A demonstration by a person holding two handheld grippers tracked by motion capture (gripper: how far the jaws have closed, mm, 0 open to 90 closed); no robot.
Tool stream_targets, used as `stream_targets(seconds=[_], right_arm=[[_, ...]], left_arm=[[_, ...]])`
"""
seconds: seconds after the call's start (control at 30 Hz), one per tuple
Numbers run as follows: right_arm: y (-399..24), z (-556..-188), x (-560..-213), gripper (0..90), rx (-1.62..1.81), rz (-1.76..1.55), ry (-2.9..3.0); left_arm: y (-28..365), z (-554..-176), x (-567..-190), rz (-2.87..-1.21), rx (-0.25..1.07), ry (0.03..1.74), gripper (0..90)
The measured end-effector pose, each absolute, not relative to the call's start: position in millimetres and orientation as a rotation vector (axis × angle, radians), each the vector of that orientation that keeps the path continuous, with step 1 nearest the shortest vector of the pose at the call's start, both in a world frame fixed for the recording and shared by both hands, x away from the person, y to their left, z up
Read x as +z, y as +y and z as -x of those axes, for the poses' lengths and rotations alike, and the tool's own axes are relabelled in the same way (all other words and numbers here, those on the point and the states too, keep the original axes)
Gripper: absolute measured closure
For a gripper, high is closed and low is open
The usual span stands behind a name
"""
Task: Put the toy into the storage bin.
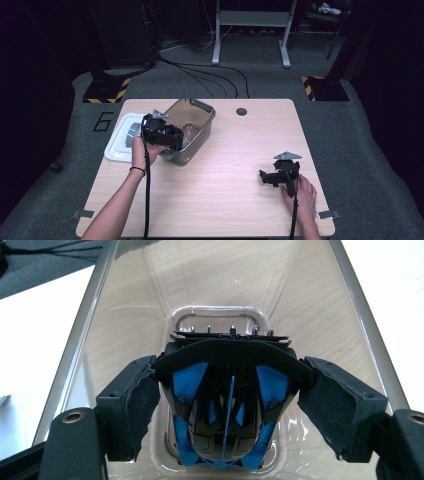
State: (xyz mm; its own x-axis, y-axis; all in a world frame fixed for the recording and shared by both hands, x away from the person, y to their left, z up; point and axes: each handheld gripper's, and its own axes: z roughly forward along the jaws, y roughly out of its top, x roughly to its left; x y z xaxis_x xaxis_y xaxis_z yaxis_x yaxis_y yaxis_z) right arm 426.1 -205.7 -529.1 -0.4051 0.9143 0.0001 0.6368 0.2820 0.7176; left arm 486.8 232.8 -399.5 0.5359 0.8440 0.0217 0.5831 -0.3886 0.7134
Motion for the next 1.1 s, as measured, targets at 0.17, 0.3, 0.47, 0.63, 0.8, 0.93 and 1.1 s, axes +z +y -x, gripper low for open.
stream_targets(seconds=[0.17,0.3,0.47,0.63,0.8,0.93,1.1], right_arm=[[-206,-426,-529,0.0,0.909,-1.396,2.144],[-206,-426,-529,0.0,0.908,-1.395,2.145],[-206,-426,-529,0.0,0.909,-1.396,2.144],[-206,-426,-529,0.0,0.909,-1.395,2.144],[-206,-426,-529,0.0,0.909,-1.396,2.144],[-206,-426,-529,0.0,0.908,-1.395,2.145],[-206,-426,-529,0.0,0.908,-1.395,2.145]], left_arm=[[234,-487,-401,-2.11,0.501,1.161,25.0],[238,-485,-401,-2.102,0.493,1.166,24.9],[239,-482,-401,-2.103,0.5,1.165,24.7],[239,-480,-400,-2.102,0.507,1.176,24.6],[239,-473,-400,-2.112,0.531,1.162,24.5],[238,-469,-400,-2.124,0.552,1.148,24.4],[236,-465,-399,-2.138,0.574,1.153,24.4]])
